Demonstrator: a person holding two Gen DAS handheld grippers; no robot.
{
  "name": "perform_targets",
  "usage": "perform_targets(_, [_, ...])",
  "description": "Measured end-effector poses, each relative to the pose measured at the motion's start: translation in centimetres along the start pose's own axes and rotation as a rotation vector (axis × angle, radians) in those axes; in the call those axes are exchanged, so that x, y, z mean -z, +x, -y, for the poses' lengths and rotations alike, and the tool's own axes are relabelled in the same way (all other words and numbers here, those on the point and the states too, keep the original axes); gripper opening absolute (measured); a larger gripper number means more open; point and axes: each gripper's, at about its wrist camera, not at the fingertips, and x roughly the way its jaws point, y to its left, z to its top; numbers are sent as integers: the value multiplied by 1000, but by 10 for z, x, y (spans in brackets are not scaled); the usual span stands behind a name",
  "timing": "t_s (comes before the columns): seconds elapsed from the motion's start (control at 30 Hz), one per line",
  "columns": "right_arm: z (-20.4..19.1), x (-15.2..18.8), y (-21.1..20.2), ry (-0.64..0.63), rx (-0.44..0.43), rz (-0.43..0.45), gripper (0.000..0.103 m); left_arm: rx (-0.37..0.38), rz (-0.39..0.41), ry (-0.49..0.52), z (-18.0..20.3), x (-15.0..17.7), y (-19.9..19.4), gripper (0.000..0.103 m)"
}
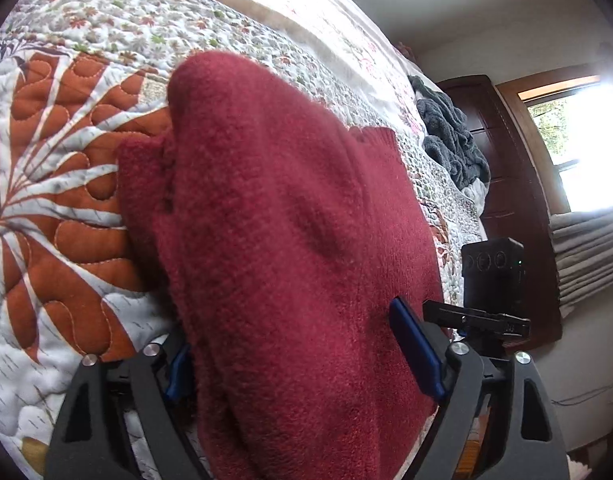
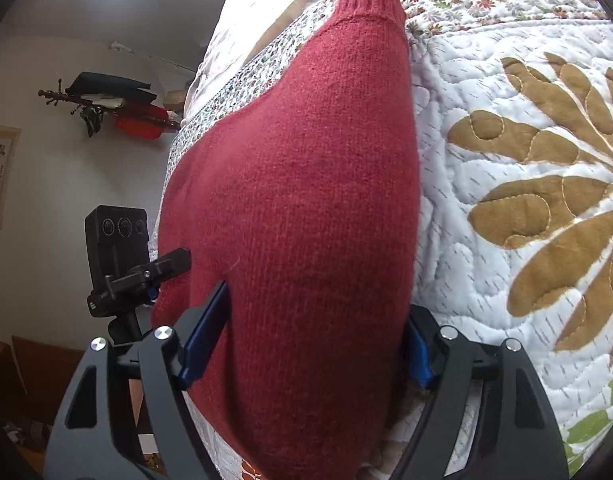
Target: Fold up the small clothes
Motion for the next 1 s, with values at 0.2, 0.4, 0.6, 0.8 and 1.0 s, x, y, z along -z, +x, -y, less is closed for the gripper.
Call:
perform_targets(0.2, [-10,7,-19,-36,-39,24,46,38,44,-15,4,12,-9,38])
perform_targets(0.4, [-25,21,-59,-64,-95,48,44,121,72,-25,25,30,-17,35])
perform_targets(0.6, [-29,48,-119,-84,-100,54,43,188,63,5,75,63,-20,35])
perform_targets(0.8, [-19,97,-168,-90,-76,45,43,192,38,53,127,105,-17,35])
perform_targets(1.0, [10,139,-186,-58,-45,38,44,162,-1,66,155,144,9,35])
